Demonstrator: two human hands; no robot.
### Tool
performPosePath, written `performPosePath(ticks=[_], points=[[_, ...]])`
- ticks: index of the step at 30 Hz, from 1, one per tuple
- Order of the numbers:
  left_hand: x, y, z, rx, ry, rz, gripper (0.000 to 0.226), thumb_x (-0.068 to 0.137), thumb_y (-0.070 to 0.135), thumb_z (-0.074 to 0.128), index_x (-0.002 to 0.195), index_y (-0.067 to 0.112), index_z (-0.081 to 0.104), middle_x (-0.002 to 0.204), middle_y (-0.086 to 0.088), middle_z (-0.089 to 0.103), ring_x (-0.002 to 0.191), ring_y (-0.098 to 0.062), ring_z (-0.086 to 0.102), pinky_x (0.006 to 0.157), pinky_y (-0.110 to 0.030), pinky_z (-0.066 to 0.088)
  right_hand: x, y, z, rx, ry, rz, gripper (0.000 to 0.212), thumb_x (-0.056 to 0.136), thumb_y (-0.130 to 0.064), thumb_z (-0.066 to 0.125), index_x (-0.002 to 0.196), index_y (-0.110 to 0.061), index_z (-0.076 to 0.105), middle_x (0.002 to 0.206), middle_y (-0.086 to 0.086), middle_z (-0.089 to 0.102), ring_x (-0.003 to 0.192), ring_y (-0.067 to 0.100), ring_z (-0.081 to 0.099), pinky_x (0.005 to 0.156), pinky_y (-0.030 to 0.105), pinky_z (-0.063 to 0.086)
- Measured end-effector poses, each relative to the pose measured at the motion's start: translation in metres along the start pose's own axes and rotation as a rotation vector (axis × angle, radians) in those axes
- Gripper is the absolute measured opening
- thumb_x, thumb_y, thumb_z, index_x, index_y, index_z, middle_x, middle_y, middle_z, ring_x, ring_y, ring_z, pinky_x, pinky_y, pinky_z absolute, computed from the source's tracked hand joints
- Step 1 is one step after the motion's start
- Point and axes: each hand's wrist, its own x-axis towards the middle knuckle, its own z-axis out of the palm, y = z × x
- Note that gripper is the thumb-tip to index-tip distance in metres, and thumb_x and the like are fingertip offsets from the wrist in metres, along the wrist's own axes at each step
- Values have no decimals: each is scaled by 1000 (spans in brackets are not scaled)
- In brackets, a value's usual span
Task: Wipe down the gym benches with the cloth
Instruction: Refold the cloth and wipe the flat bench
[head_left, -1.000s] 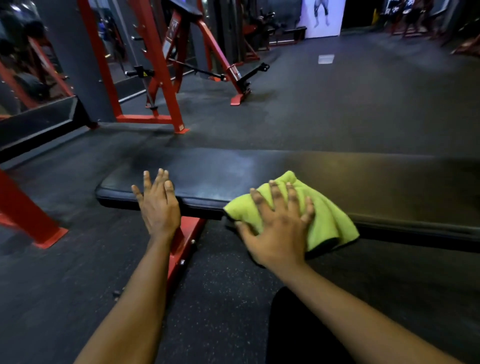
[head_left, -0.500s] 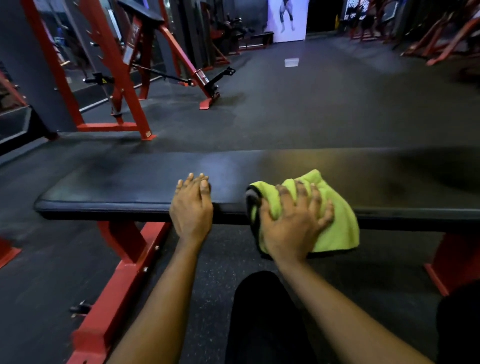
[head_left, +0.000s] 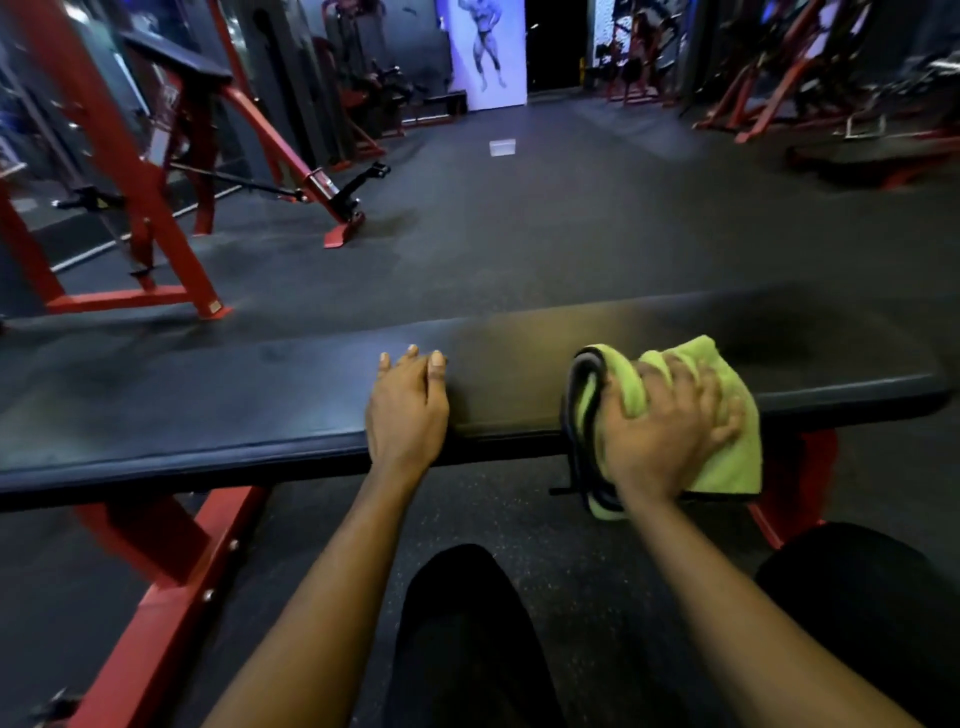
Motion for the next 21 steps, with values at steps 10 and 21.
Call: performPosePath(ticks=[10,21], points=[[-3,23,3,98,-101,93,61,96,46,23,88,9,70,81,-12,69,81,-31,61,95,-39,45,11,12,-8,-41,-45,-156,50,80,-61,48,110,-30,73,128,-3,65,132,26,46,111,55,24],[37,31,23,184,-108,83,62,95,52,19,83,16,69,84,-8,71,85,-31,64,73,-39,47,8,-32,-2,-171,-327,-359,58,87,-66,34,125,-35,65,142,0,56,137,27,43,112,53,18]])
